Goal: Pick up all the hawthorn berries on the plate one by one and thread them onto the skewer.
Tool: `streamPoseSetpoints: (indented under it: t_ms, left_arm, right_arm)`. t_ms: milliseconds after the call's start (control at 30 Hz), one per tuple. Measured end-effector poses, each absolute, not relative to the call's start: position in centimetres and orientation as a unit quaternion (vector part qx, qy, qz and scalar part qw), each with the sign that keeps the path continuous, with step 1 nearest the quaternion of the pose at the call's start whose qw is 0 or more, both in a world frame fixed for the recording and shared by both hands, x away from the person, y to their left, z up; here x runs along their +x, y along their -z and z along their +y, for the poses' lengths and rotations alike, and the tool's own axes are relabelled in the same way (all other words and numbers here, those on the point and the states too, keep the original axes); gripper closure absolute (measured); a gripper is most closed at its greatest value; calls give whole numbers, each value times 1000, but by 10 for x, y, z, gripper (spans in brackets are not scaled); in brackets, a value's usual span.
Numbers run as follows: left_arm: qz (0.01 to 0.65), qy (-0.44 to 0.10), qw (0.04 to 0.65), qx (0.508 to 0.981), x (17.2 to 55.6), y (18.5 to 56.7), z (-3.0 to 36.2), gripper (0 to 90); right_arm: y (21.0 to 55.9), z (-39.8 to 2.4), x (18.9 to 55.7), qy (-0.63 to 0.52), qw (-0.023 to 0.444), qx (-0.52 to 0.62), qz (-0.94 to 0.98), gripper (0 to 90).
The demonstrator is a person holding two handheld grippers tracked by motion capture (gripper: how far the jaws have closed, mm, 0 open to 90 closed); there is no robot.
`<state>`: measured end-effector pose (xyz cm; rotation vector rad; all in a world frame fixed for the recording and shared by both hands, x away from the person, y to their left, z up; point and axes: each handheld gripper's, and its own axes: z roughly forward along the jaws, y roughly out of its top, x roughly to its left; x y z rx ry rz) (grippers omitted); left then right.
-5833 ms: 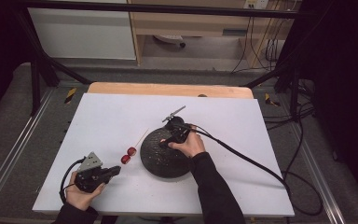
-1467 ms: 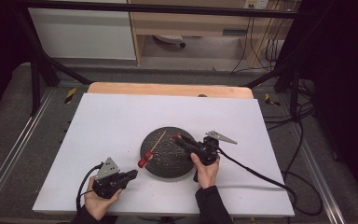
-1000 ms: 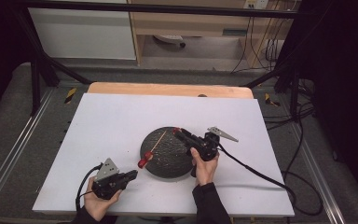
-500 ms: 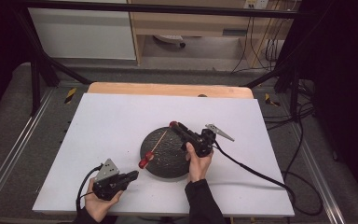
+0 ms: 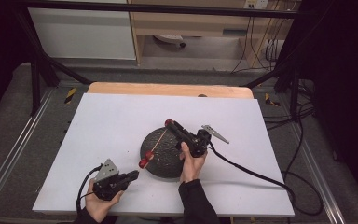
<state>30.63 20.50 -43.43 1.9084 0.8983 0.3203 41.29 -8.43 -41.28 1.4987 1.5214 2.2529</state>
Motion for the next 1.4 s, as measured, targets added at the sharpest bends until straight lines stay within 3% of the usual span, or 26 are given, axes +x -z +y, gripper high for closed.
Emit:
streamPoseSetpoints:
  t_ms: [1400]
  left_arm:
    - [403,-128,512,748,312,431,177,889]
  right_arm:
    - [417,-75,410,-742,-3,479,469,629]
